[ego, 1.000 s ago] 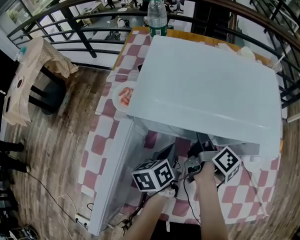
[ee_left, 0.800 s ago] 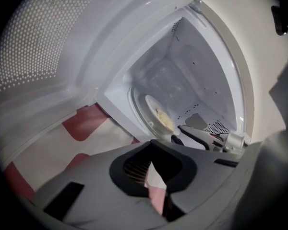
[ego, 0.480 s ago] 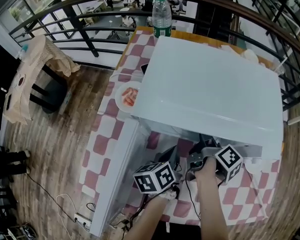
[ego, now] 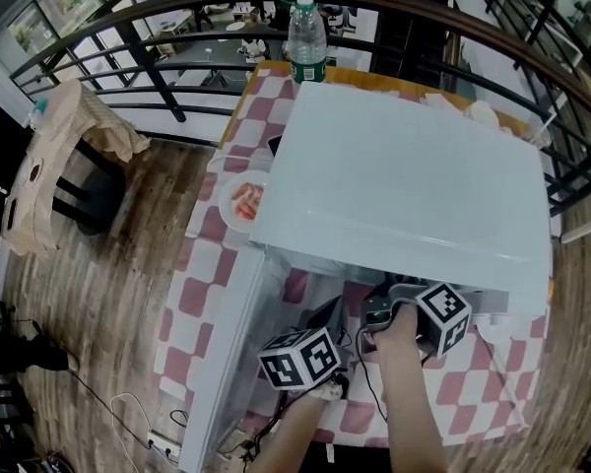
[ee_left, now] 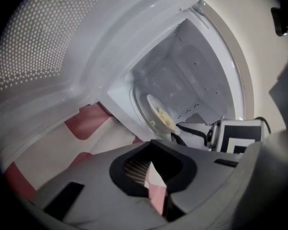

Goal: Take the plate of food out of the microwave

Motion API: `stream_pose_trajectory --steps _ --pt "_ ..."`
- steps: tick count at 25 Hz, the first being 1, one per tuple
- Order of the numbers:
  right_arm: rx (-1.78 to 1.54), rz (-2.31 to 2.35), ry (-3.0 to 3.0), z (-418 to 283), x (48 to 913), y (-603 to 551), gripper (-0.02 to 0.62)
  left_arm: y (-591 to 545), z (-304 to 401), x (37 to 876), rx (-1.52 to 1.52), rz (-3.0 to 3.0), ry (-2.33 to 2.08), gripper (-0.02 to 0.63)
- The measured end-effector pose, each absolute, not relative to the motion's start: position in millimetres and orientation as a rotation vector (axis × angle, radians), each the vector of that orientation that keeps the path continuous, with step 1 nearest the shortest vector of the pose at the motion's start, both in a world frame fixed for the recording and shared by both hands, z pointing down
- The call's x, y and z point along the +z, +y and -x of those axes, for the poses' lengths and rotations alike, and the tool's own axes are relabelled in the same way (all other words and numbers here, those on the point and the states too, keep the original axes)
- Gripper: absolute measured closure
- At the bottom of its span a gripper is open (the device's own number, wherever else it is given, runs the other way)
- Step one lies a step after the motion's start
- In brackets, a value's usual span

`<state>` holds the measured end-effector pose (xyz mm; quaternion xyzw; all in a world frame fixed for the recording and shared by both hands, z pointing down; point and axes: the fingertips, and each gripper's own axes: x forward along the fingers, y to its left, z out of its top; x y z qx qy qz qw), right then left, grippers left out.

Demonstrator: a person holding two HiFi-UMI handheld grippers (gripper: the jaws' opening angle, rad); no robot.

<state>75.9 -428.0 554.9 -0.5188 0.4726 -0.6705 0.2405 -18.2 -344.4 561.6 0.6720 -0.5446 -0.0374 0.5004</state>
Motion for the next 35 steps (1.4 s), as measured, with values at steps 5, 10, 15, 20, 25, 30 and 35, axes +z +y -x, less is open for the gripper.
stream_pose_trajectory --steps 5,10,15,20,25,30,35 --pt "-1.816 1.422 1.241 -74.4 554.9 -430.7 0.508 -345.0 19.8 563.9 -0.092 -1.621 -1.315 0.586" --pt "-1.787 1.423 1.205 -76.8 555.5 -431.7 0.52 -346.2 19.5 566.0 -0.094 -1.621 -1.313 0.585" --pt "-1.774 1.441 1.184 -79.4 557.6 -432.0 0.533 -347.0 18.0 567.0 -0.1 -1.619 -1.307 0.586" --pt "-1.761 1.454 1.217 -81.5 559.9 -428.5 0.575 -343.9 17.6 568.9 -0.095 -1.617 -1.306 0.586" --pt "-1.76 1.439 1.226 -81.1 560.1 -423.1 0.574 -342.1 20.1 570.0 -0.099 -1.61 -1.309 0.586" --pt "-1.762 1.436 1.236 -84.4 557.8 -408.9 0.574 -339.6 21.1 567.3 -0.107 -1.611 -1.313 0.586" --pt "-1.772 1.431 1.239 -87.1 557.0 -395.5 0.574 -337.5 18.8 562.6 -0.136 -1.608 -1.311 0.584"
